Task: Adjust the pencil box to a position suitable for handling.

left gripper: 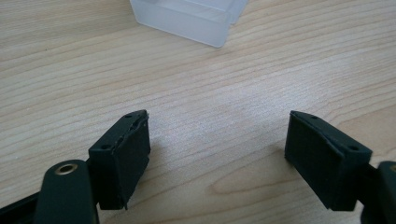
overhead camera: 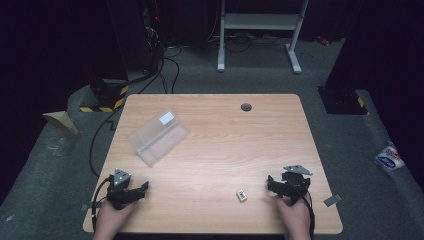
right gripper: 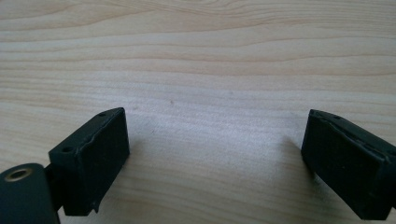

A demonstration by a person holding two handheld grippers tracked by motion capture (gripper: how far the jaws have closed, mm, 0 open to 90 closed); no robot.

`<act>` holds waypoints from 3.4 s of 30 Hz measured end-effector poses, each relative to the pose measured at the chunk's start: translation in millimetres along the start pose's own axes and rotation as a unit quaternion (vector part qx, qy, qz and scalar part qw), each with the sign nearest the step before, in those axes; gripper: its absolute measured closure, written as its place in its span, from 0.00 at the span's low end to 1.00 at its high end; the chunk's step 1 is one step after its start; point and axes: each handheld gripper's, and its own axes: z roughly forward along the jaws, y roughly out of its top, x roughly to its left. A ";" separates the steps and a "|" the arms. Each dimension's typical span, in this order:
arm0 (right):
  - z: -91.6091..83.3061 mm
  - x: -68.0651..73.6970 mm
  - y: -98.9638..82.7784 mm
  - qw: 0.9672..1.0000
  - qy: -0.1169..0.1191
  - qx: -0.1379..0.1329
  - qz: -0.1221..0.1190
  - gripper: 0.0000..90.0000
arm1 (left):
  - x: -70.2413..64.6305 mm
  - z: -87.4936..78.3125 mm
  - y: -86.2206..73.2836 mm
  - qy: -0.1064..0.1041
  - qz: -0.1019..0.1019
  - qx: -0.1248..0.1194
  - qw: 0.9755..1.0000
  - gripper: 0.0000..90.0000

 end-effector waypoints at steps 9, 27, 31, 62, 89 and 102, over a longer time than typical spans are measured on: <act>-1.9 0.5 -2.0 1.000 0.009 0.000 -0.008 0.08 | -3.3 0.7 0.2 0.002 0.000 0.006 1.000 0.18; -0.1 0.8 0.0 0.999 0.037 0.000 -0.038 0.08 | -2.0 -2.4 8.4 -0.011 0.001 -0.006 1.000 0.33; 0.0 0.7 0.0 0.998 0.038 -0.001 -0.041 0.08 | -5.4 -1.5 21.2 -0.026 0.002 -0.027 0.999 0.35; 0.3 2.3 0.2 0.998 0.039 0.000 -0.040 0.08 | -4.3 48.8 57.8 -0.012 -0.016 -0.045 0.999 0.65; -0.2 2.3 -0.2 0.998 0.038 -0.003 -0.041 0.10 | -36.6 48.0 51.3 -0.046 0.045 -0.020 0.998 0.95; -3.8 0.0 -2.5 0.998 0.050 -0.008 -0.038 0.15 | -76.8 47.1 52.0 -0.092 0.079 -0.021 0.992 0.94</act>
